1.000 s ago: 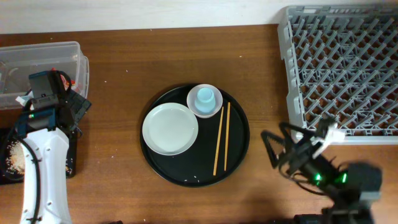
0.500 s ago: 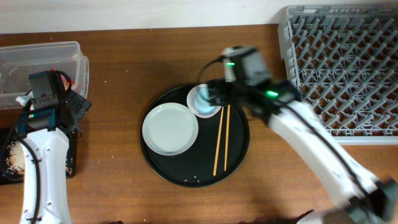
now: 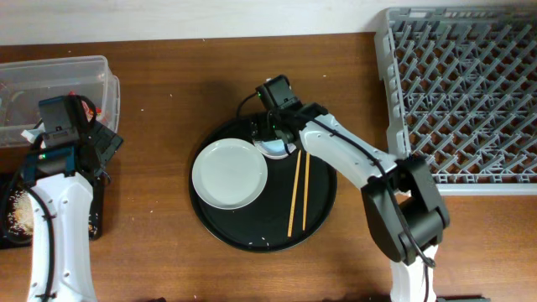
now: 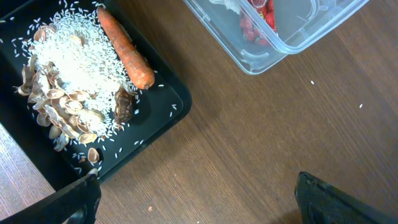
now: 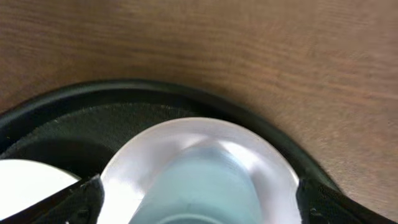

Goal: Sort waste into correct bins and load items into the dishwasher rack
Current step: 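Reach the right gripper to the light-blue cup and grasp it, then carry the cup to the grey dish rack and release it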

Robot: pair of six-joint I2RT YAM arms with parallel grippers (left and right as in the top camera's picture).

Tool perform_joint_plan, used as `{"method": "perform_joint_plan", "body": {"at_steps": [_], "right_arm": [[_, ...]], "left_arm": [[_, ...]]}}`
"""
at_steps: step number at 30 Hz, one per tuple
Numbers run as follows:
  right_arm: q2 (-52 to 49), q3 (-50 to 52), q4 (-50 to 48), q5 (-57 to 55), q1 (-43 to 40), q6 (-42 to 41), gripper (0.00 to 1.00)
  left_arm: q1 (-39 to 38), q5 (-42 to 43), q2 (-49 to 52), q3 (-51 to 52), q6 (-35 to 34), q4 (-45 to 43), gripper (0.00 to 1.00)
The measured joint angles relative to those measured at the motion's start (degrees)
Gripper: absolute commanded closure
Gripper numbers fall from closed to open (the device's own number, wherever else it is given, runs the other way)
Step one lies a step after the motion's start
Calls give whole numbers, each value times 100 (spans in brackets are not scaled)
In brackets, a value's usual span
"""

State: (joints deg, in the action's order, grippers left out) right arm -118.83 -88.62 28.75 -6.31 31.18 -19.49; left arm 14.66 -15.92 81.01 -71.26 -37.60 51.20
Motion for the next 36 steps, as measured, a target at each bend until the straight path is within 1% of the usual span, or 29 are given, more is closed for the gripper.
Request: {"method": "perform_joint_plan", "body": {"at_steps": [3,4,5,6,7,10,14,17,19,21,22,24,25,26,27,29,33,34,35,36], "right_arm": [[-37,0,17,59,0,-4,10],[-39,-2,83,66,0,-7,12],[-39,-7,114,66,0,-7,17],[-39,-11,203,83,0,-11,27],[-39,-11,254,85,0,-9,31],[-39,-11,273,105,0,-15,39],[-26,-267,560,125,-2,-9,39],[267,-828,1043,144,-107,-4,40],[584,-1257,1408,188,-374,72,40],[1172,-1851,1687,184,-1161,254,40],[1462,-2118,1880,190,-1786,361,41],[1690,-2361,2081,208,-2728,461,40],[1735,-2398,2100,243,-3204,540,40],[1731,-2409,2140,323,-4013,739,40],[1648,-2409,2166,319,-4645,787,39],[1412,-2409,2096,455,-5464,949,35],[765,-2409,2122,533,-6492,1161,32],[599,-2409,2149,535,-6618,1185,27],[424,-2402,2190,538,-6699,1204,20],[306,-2398,2208,540,-6723,1231,17]], "left_arm": [[0,0,0,0,0,0,1],[0,0,0,0,0,0,1],[0,0,0,0,0,0,1],[0,0,0,0,0,0,1],[0,0,0,0,0,0,1],[0,0,0,0,0,0,1],[0,0,0,0,0,0,1],[0,2,0,0,0,4,1],[0,0,0,0,0,-2,1],[0,0,0,0,0,0,1],[0,2,0,0,0,4,1],[0,0,0,0,0,0,1],[0,2,0,0,0,0,1],[0,2,0,0,0,2,1],[0,2,0,0,0,0,1],[0,2,0,0,0,0,1],[0,0,0,0,0,0,1],[0,0,0,0,0,0,1],[0,0,0,0,0,0,1],[0,0,0,0,0,0,1]]}}
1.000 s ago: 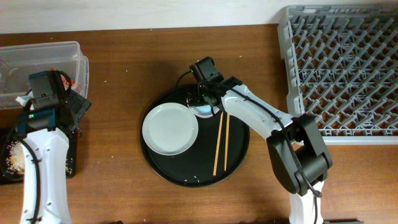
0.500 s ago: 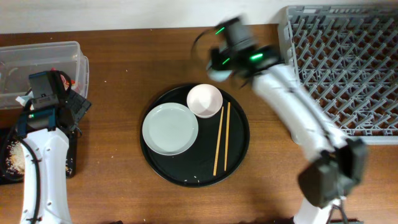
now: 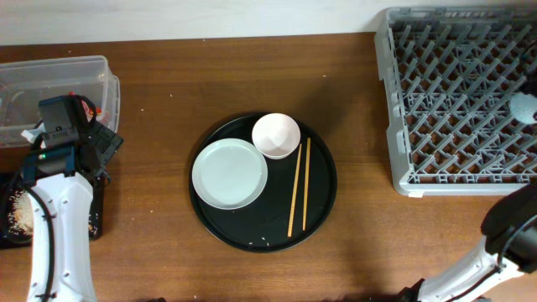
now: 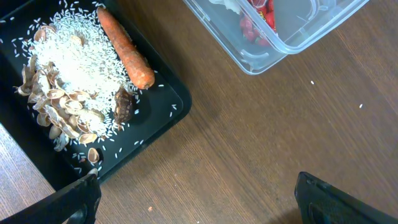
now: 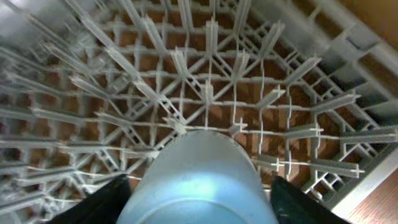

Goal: Sort waste into correct bins and load items into the dishwasher rack
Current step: 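Carry the cup to the grey dish rack and release it, then grasp the white bowl on the round tray with the right gripper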

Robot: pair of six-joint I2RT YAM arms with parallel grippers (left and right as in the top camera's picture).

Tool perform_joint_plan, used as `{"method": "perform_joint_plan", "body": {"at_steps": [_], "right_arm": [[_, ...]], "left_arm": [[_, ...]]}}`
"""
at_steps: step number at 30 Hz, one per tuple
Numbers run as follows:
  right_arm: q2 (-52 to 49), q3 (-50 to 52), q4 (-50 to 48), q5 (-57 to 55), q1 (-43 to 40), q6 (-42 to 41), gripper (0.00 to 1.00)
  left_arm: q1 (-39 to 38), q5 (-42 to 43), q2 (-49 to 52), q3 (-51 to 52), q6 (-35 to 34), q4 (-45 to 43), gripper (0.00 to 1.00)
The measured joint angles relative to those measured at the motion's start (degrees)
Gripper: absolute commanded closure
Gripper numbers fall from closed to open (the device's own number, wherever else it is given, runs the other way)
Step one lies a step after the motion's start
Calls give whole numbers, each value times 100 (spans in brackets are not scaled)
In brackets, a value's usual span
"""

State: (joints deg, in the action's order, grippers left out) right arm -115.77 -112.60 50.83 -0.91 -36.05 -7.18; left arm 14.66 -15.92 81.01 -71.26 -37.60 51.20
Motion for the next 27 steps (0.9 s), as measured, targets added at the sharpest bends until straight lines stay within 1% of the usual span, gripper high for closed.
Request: {"method": "perform_joint_plan", "body": {"at_steps": [1,2,5,7,9,11,13,15,16,17,19,20,22,24,25,27], "right_arm": [[-76,0,0,17,4,31,8],[-87,4,2,37,15,52,1],[-87,4,162,61,20,94,2],[-87,4,372,317,20,98,2],[46,26,481,975,20,94,2],[640,33,490,2312,94,92,2],[1394,31,636,3574,516,92,2],[1906,9,691,4197,1196,94,0],[2159,-24,793,4555,2065,127,4],[2186,-33,796,4725,2555,162,9],[2000,-37,855,4218,3648,286,19],[1808,-37,866,3733,4240,273,21],[1200,-31,881,2415,5473,-20,27],[699,-22,817,1394,6129,-396,29],[286,-22,763,876,6507,-640,30],[-433,-15,632,190,6994,-966,32]], "left_arm": [[0,0,0,0,0,0,1],[0,0,0,0,0,0,1],[0,2,0,0,0,0,1],[0,0,0,0,0,0,1],[0,0,0,0,0,2,1],[0,0,0,0,0,0,1],[0,0,0,0,0,0,1],[0,0,0,0,0,0,1],[0,-2,0,0,0,-2,1],[0,0,0,0,0,0,1],[0,0,0,0,0,2,1],[0,0,-2,0,0,2,1],[0,2,0,0,0,0,1],[0,0,0,0,0,2,1],[0,0,0,0,0,0,1],[0,2,0,0,0,0,1]]}}
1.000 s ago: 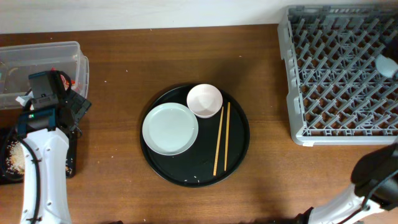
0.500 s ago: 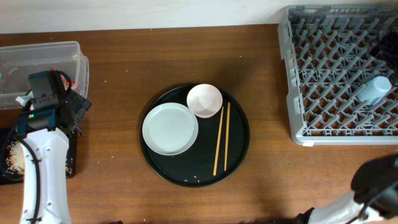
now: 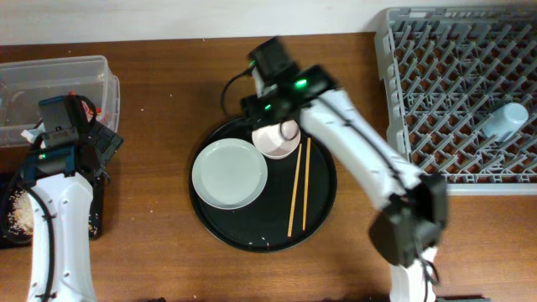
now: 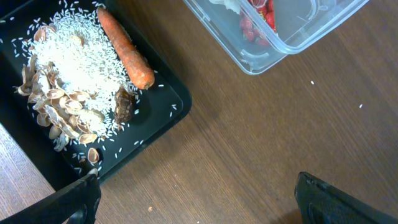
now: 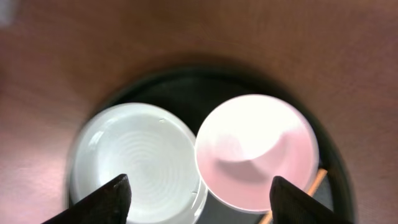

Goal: Sort waste into correct bins and load items into the dishwasher rack
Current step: 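Grasp the white bowl on the round tray with the right gripper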

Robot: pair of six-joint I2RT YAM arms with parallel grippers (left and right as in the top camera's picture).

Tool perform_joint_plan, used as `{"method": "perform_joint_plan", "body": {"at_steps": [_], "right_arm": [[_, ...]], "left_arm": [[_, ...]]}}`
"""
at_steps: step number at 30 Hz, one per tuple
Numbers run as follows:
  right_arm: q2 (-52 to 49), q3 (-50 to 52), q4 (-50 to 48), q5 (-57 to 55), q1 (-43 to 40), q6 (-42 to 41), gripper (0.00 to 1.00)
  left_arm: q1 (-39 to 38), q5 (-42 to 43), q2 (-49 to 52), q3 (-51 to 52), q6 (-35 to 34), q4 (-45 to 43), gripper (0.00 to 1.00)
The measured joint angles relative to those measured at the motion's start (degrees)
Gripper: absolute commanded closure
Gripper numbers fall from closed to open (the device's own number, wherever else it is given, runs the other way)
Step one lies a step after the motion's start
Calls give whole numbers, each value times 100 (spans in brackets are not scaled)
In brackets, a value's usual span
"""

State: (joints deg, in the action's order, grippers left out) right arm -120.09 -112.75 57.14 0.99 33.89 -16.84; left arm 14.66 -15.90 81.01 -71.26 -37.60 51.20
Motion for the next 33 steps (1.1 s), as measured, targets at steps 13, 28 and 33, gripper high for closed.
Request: {"method": "perform_joint_plan", "body": {"at_steps": [13,28,33], "right_arm": [[-1178,26,-487,-570,260,-782,56],[-1187,149,-376,-603,315,-1115,96],[-761,-1414,850,-380,-509,-706,96]], "left_arm": [[0,-2,0,0,0,0,1],[0,0,0,0,0,0,1],[0,-2,0,0,0,4,1]]}}
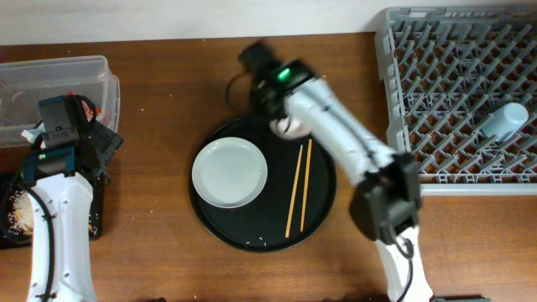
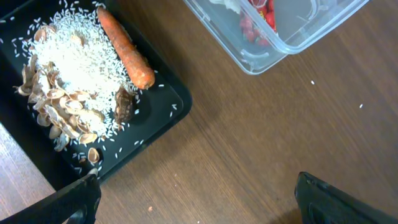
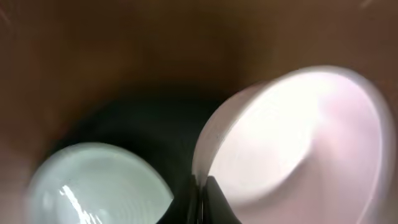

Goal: Sort waste into correct bins and load items into the dishwasher rack
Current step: 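Grasp the white bowl on the round tray with the right gripper, then place the white bowl into the dish rack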

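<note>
My right gripper (image 3: 202,190) is shut on the rim of the pinkish-white bowl (image 3: 298,137), which looks tilted at the far edge of the round black tray (image 1: 323,214). A white plate (image 1: 229,174) and two chopsticks (image 1: 298,189) lie on the tray. A pale blue cup (image 1: 503,122) lies in the grey dishwasher rack (image 1: 453,92) at the right. At the far left my left gripper (image 2: 199,205) stands open over bare wood, with nothing between its fingers.
A black bin (image 2: 149,118) holds rice, nut shells and a carrot (image 2: 127,53). Beside it stands a clear plastic container (image 2: 273,37) with red and white scraps. The rack fills the table's right end.
My right gripper was open above the bowl and plate; now it is shut on the bowl's rim, and the bowl has shifted slightly toward the tray's far edge. The left arm has not moved.
My right gripper was down at the blue cup standing in the bowl on the tray. Then it held the cup over the rack. Then the cup lay in the rack and the gripper was open above the bowl. Now it grips the bowl's rim.
</note>
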Robot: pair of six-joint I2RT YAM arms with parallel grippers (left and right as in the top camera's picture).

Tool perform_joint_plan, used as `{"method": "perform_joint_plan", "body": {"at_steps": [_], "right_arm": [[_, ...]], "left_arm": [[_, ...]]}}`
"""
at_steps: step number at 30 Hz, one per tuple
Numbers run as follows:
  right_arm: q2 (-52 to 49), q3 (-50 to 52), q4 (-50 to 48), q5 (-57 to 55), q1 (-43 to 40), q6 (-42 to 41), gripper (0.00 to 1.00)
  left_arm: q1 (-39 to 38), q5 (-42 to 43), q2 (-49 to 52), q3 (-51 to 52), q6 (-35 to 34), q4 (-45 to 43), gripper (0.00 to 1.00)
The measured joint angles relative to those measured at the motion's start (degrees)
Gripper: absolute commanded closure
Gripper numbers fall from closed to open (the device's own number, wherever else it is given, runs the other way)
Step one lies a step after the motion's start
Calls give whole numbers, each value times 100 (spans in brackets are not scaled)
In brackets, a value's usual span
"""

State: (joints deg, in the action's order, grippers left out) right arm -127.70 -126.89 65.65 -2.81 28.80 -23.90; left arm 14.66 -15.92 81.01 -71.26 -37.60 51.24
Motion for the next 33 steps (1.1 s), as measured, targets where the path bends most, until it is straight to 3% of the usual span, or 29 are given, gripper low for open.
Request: {"method": "perform_joint_plan", "body": {"at_steps": [4,6,9,12,17,21,30,33], "right_arm": [[815,-1239,236,1287,-1687,754,96],[1043,-1558,-37,2505,-3150,1040,96],[765,-1440,-1102,4686,-5202,1198,96],[173,-1355,-1727,5772,-6105,1226,96],[-1113,-1314,-2588,6363,-6518,1163,96],[-1725,-1285,-3388,6485,-6507,614,96],[-1873,-1290,-2964,6470,-6968,24,94],[-1878,-1279,-2485,6242,-7375,-13,87]], "left_arm": [[0,2,0,0,0,-2,1],[0,0,0,0,0,-4,1],[0,2,0,0,0,-2,1],[0,0,0,0,0,-4,1],[0,2,0,0,0,-2,1],[0,0,0,0,0,-2,1],[0,0,0,0,0,-4,1],[0,2,0,0,0,-4,1]]}}
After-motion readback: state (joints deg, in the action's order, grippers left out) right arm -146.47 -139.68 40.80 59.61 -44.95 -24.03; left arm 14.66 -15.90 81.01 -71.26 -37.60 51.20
